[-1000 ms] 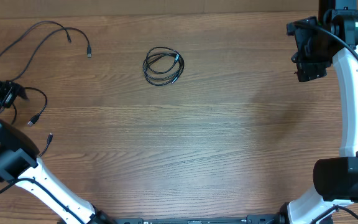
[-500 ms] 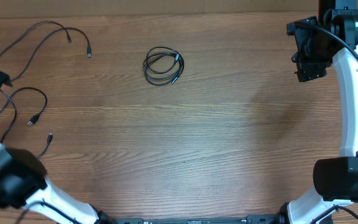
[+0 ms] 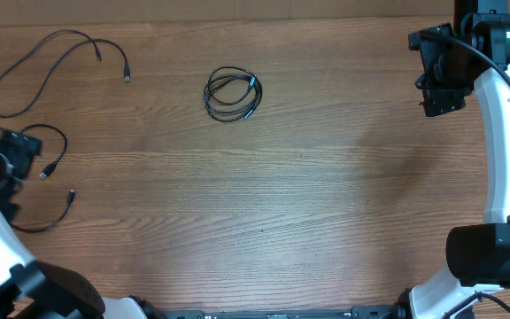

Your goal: Untangle cables

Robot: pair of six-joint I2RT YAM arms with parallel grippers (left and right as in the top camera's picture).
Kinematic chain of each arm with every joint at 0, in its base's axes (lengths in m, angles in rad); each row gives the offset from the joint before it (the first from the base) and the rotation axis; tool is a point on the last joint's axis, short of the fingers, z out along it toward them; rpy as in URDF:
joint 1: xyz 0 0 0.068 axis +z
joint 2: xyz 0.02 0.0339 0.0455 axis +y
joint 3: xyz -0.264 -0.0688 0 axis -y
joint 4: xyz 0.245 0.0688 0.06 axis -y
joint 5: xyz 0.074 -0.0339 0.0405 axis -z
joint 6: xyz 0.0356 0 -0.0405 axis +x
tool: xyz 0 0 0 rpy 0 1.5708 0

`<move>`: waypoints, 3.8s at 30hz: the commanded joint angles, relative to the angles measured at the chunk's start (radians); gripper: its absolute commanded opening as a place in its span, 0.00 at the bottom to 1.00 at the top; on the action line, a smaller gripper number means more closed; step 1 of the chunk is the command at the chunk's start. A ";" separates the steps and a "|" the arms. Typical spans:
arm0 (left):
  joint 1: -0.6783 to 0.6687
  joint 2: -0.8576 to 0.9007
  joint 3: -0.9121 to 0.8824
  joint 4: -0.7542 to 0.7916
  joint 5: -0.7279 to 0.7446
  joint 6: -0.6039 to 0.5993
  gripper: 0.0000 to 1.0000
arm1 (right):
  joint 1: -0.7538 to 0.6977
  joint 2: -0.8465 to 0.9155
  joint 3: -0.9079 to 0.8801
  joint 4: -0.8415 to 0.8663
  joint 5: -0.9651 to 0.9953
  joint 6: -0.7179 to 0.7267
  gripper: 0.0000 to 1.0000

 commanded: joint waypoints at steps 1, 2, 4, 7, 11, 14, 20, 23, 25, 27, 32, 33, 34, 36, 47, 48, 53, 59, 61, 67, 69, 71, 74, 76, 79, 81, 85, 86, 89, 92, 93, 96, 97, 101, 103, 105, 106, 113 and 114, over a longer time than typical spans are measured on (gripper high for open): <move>0.005 0.016 -0.185 0.139 -0.044 -0.097 1.00 | -0.002 -0.029 0.002 0.002 0.014 -0.003 1.00; 0.006 0.023 -0.229 0.189 -0.044 -0.097 1.00 | -0.002 -0.029 0.002 0.002 0.014 -0.003 1.00; 0.013 0.037 -0.303 0.275 -0.043 -0.098 1.00 | -0.002 -0.029 0.002 0.002 0.014 -0.003 1.00; 0.044 0.060 -0.384 0.375 -0.044 -0.101 0.99 | -0.002 -0.029 0.002 0.002 0.014 -0.003 1.00; 0.094 0.082 -0.423 0.422 -0.090 -0.121 1.00 | -0.002 -0.029 0.002 0.002 0.014 -0.003 1.00; 0.138 0.098 -0.443 0.422 -0.146 -0.204 1.00 | -0.002 -0.029 0.002 0.002 0.014 -0.003 1.00; 0.213 0.163 -0.463 0.468 -0.166 -0.240 1.00 | -0.002 -0.029 0.002 0.002 0.014 -0.003 1.00; 0.220 0.225 -0.464 0.525 -0.156 -0.239 1.00 | -0.002 -0.029 0.002 0.002 0.014 -0.003 1.00; 0.219 0.262 -0.464 0.555 -0.132 -0.239 1.00 | -0.002 -0.029 0.002 0.002 0.014 -0.003 1.00; 0.218 0.286 -0.464 0.576 -0.117 -0.235 1.00 | -0.002 -0.029 0.002 0.002 0.014 -0.003 1.00; 0.218 0.324 -0.464 0.620 -0.106 -0.167 0.88 | -0.002 -0.029 0.002 0.002 0.014 -0.003 1.00; 0.218 0.326 -0.464 0.619 -0.106 -0.156 0.76 | -0.002 -0.029 0.002 0.002 0.014 -0.003 1.00; 0.218 0.327 -0.464 0.615 -0.106 -0.151 0.65 | -0.002 -0.029 0.002 0.002 0.014 -0.003 1.00; 0.218 0.327 -0.464 0.604 -0.074 -0.149 0.20 | -0.002 -0.029 0.002 0.002 0.014 -0.003 1.00; 0.221 0.324 -0.387 0.612 0.564 -0.253 0.04 | -0.002 -0.029 0.002 0.002 0.014 -0.003 1.00; 0.221 0.324 -0.380 0.613 0.618 -0.282 0.04 | -0.002 -0.029 0.002 0.002 0.014 -0.003 1.00; 0.220 0.324 -0.359 0.616 0.785 -0.449 0.04 | -0.002 -0.029 0.002 0.002 0.014 -0.003 1.00; 0.220 0.325 -0.359 0.640 0.910 -0.591 0.04 | -0.002 -0.029 0.002 0.002 0.014 -0.003 1.00; 0.218 0.325 -0.359 0.698 1.016 -0.658 0.04 | -0.002 -0.029 0.002 0.002 0.014 -0.003 1.00; 0.202 0.325 -0.359 0.799 1.070 -0.798 0.05 | -0.002 -0.029 0.002 0.002 0.014 -0.003 1.00; 0.193 0.325 -0.359 0.798 1.012 -0.801 0.04 | -0.002 -0.029 0.002 0.002 0.014 -0.003 1.00; 0.172 0.325 -0.359 0.800 0.931 -0.802 0.05 | -0.002 -0.029 0.002 0.002 0.014 -0.003 1.00; 0.134 0.325 -0.359 0.799 0.803 -0.820 0.04 | -0.002 -0.029 0.002 0.002 0.014 -0.003 1.00; 0.104 0.325 -0.359 0.799 0.739 -0.820 0.04 | -0.002 -0.029 0.002 0.002 0.014 -0.003 1.00; 0.048 0.325 -0.359 0.800 0.688 -0.820 0.04 | -0.002 -0.029 0.002 0.002 0.014 -0.003 1.00; 0.019 0.325 -0.359 0.800 0.679 -0.838 0.04 | -0.002 -0.029 0.002 0.002 0.014 -0.003 1.00; -0.026 0.325 -0.359 0.806 0.660 -0.879 0.08 | -0.002 -0.029 0.002 0.002 0.014 -0.003 1.00; -0.030 0.325 -0.359 0.807 0.645 -0.879 0.07 | -0.002 -0.029 0.002 0.002 0.014 -0.003 1.00; -0.031 0.325 -0.359 0.806 0.601 -0.859 0.15 | -0.002 -0.029 0.002 0.002 0.014 -0.003 1.00; -0.031 0.325 -0.359 0.806 0.572 -0.815 0.37 | -0.002 -0.029 0.002 0.002 0.014 -0.003 1.00; -0.031 0.325 -0.359 0.806 0.569 -0.806 0.40 | -0.002 -0.029 0.002 0.002 0.014 -0.003 1.00; -0.029 0.325 -0.359 0.807 0.577 -0.779 0.36 | -0.002 -0.029 0.002 0.002 0.014 -0.003 1.00; -0.028 0.325 -0.359 0.809 0.582 -0.771 0.30 | -0.002 -0.029 0.002 0.002 0.014 -0.003 1.00; -0.023 0.324 -0.359 0.858 0.673 -0.728 0.21 | -0.002 -0.029 0.002 0.002 0.014 -0.003 1.00; -0.018 0.324 -0.356 0.889 0.718 -0.715 0.25 | -0.002 -0.029 0.002 0.002 0.014 -0.003 1.00; -0.013 0.324 -0.349 0.905 0.737 -0.701 0.29 | -0.002 -0.029 0.002 0.002 0.014 -0.003 1.00; -0.009 0.324 -0.341 0.908 0.743 -0.687 0.31 | -0.002 -0.029 0.002 0.002 0.014 -0.003 1.00; -0.001 0.324 -0.217 0.832 0.744 -0.469 0.66 | -0.002 -0.029 0.002 0.002 0.014 -0.003 1.00; -0.002 0.324 -0.188 0.803 0.742 -0.426 0.75 | -0.002 -0.029 0.002 0.002 0.014 -0.003 1.00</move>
